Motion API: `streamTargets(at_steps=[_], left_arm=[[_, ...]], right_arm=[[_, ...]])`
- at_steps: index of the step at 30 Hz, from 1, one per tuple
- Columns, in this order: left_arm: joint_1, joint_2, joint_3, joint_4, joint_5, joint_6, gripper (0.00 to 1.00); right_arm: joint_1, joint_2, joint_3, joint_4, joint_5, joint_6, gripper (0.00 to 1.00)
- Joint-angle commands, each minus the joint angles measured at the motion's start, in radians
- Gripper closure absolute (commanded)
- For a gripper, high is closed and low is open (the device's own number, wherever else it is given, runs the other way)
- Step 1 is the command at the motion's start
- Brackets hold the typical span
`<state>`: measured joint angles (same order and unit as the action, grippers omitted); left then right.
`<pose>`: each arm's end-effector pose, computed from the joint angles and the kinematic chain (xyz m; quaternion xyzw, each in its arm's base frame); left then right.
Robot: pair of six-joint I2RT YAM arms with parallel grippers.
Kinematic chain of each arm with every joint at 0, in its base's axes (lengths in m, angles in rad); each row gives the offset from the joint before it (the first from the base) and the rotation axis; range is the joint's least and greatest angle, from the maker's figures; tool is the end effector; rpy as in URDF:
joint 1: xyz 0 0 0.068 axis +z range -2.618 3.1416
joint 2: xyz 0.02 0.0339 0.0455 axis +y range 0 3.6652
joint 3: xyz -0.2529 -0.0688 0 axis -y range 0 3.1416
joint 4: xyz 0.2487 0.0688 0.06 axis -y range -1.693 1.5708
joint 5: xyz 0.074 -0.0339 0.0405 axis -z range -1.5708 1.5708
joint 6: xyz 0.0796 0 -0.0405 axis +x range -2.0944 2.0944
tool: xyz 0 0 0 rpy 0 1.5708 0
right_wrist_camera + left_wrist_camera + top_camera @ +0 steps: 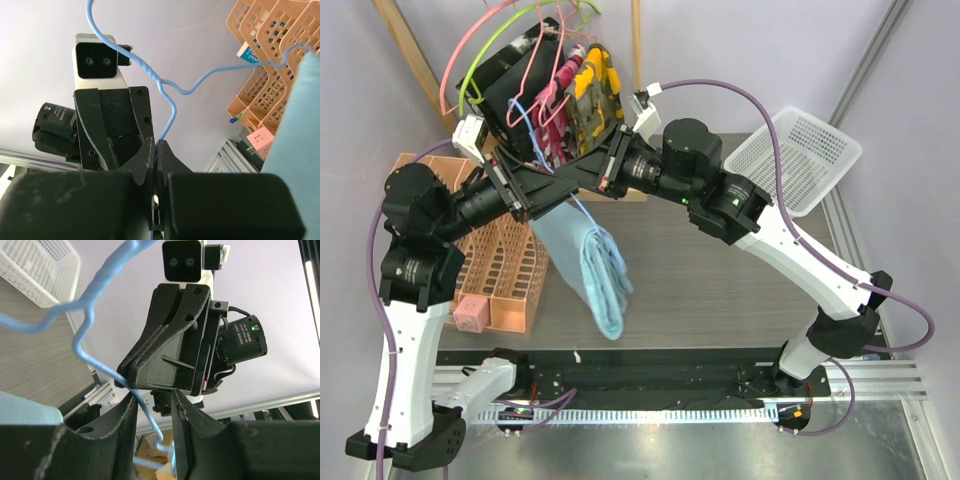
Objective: Remove the trousers from the hanger
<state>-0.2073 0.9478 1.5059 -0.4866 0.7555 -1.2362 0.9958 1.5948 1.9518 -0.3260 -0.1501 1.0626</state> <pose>0.1681 -0.0911 0.5109 -0.0766 0.6842 -0.6381 0.3446 0.2025 0.3344 0.5142 -0.0306 0.6955 0.6404 0.3244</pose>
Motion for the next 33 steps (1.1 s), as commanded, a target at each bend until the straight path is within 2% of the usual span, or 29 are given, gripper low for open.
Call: streamTargets(at_steps=[1, 9, 12, 16, 19, 26, 30, 33], left_arm=[[-0.004, 0.014, 0.016, 0.166, 0.091, -0.065, 0.68], [-0.004, 0.005, -0.016, 0.148, 0.080, -0.054, 0.73], [-0.004, -0.001, -0.024, 0.132, 0.074, -0.034, 0.78], [-0.004, -0.009, -0.024, 0.111, 0.019, -0.011, 0.79], [-0.004, -0.012, -0.019, 0.111, -0.019, 0.003, 0.78], [-0.006, 0.014, 0.000, 0.111, -0.038, 0.003, 1.00], [-0.006, 0.005, -0.018, 0.124, -0.048, 0.001, 1.00], [-0.004, 0.002, -0.004, 0.076, -0.064, 0.047, 1.00]], right_arm=[[0.010, -0.042, 0.006, 0.104, -0.082, -0.023, 0.99], [0.010, -0.081, -0.071, 0.188, -0.046, 0.014, 0.99], [0.010, -0.078, -0.065, 0.193, -0.058, 0.023, 0.99], [0.015, -0.091, -0.091, 0.203, -0.051, 0.045, 0.99], [0.026, -0.130, -0.148, 0.272, 0.015, 0.063, 0.99], [0.092, -0.121, -0.148, 0.274, 0.113, 0.027, 0.99], [0.109, -0.127, -0.168, 0.301, 0.144, 0.022, 0.99], [0.096, -0.136, -0.165, 0.228, 0.179, -0.006, 0.99]])
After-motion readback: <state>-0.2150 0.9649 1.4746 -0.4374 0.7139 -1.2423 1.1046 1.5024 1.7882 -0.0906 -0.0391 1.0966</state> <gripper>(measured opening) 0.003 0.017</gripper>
